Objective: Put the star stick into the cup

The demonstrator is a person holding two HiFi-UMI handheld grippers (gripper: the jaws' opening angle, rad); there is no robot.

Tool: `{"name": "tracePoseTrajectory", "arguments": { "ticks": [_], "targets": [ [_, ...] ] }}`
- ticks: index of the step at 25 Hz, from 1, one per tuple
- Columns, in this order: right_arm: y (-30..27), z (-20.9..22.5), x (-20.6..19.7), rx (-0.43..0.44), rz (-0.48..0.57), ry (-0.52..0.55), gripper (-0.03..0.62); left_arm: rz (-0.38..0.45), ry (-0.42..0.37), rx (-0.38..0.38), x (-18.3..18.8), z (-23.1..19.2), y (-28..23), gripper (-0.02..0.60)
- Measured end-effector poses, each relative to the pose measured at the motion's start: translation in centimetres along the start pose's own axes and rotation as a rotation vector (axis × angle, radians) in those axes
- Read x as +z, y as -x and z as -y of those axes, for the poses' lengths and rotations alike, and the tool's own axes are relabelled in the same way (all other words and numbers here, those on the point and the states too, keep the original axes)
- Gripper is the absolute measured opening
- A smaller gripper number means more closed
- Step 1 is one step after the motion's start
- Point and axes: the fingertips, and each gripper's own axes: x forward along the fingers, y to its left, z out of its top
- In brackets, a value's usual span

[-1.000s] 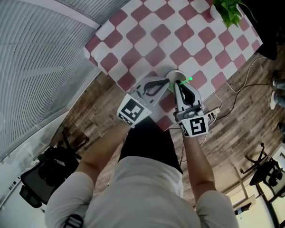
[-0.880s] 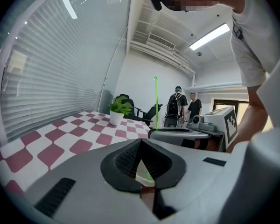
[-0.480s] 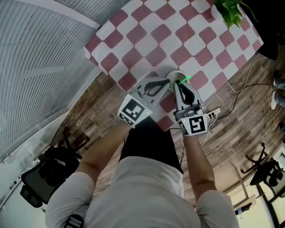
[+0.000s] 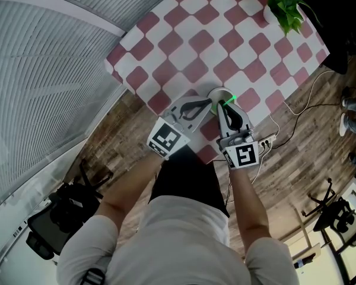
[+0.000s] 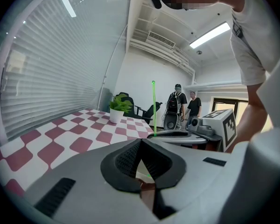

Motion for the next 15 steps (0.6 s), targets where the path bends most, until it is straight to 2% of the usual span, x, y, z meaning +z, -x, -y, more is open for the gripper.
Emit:
{"name": "tracePoseTrajectory", "arguments": {
  "ticks": [15],
  "targets": [
    [-0.33, 0.75, -0.09, -0.012, -0.024, 0.042, 0.038, -0.02, -0.01, -0.005, -0.36, 0.04, 0.1, 0.032]
  ]
}}
